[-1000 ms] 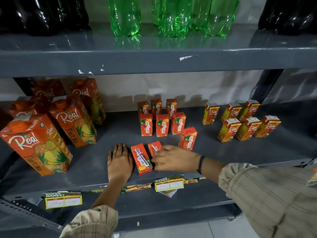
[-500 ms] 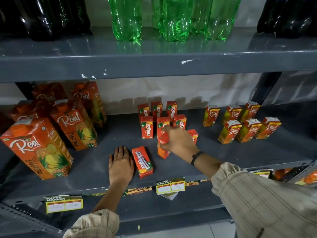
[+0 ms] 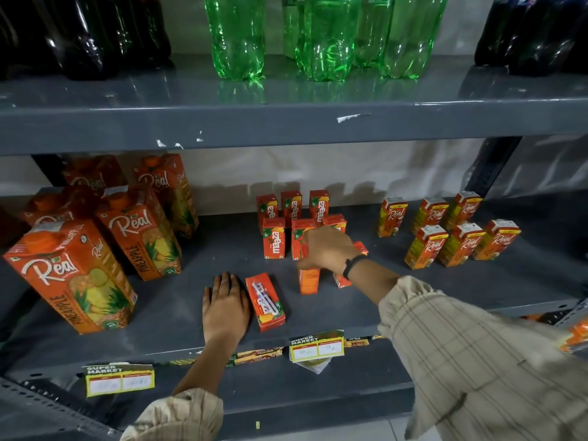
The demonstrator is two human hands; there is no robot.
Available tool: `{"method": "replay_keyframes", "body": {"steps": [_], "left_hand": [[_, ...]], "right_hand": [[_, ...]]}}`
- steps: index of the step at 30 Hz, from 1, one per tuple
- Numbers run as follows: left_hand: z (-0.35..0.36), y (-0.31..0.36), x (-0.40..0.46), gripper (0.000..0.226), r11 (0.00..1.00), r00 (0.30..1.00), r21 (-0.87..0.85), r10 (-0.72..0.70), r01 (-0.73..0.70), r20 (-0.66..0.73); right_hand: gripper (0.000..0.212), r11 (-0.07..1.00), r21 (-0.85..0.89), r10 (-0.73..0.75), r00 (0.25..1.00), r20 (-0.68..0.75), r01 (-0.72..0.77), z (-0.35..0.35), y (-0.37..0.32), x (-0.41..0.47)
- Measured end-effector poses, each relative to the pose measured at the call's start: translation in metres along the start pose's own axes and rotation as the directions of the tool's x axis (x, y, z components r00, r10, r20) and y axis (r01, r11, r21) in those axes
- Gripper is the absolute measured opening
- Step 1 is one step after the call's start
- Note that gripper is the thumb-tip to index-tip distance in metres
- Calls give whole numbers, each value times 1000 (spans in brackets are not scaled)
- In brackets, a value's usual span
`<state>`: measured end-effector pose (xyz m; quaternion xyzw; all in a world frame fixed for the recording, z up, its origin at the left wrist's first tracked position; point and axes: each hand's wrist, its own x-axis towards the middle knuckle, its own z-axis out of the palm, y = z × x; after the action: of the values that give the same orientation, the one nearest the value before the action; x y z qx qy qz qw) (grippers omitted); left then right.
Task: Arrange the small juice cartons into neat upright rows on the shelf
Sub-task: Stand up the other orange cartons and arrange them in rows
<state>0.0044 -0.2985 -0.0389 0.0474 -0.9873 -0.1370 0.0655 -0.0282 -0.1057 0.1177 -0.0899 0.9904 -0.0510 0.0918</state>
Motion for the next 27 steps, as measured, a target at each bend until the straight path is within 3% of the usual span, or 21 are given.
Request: {"method": "replay_keyframes", "body": {"steps": [4,7,13,16,20,24,27], "left_hand": [[1,-1,0,50,1000,1000,3,-3,3,5],[0,1,0,49,1000,1000,5,0,0,0],[-2,0,-1,50,1000,1000,1,5,-5,11],[-5,-4,0,52,999,998,7,39,-40,57],[-13,-22,-3,50,993,991,7,118,-118,62],[-15,-25,-7,53,995,994,-6,104,-104,13],[-14,-24,-6,63,995,995,-24,98,-98,-1]], "right_hand": [[49,953,-100,-279,956,85,287,-9,13,5],[49,889,-174,-417,906,70,423,-3,23,10],[53,817,-321,-516,856,-39,478,2,26,-1],[47,698,-412,-681,721,-128,586,15,12,-12],[54,451,-537,-844,536,3,713,61,-11,-23],[38,337,-586,-870,481,105,737,95,-21,-23],[32,388,-590,-869,494,22,708,89,-30,-17]]}}
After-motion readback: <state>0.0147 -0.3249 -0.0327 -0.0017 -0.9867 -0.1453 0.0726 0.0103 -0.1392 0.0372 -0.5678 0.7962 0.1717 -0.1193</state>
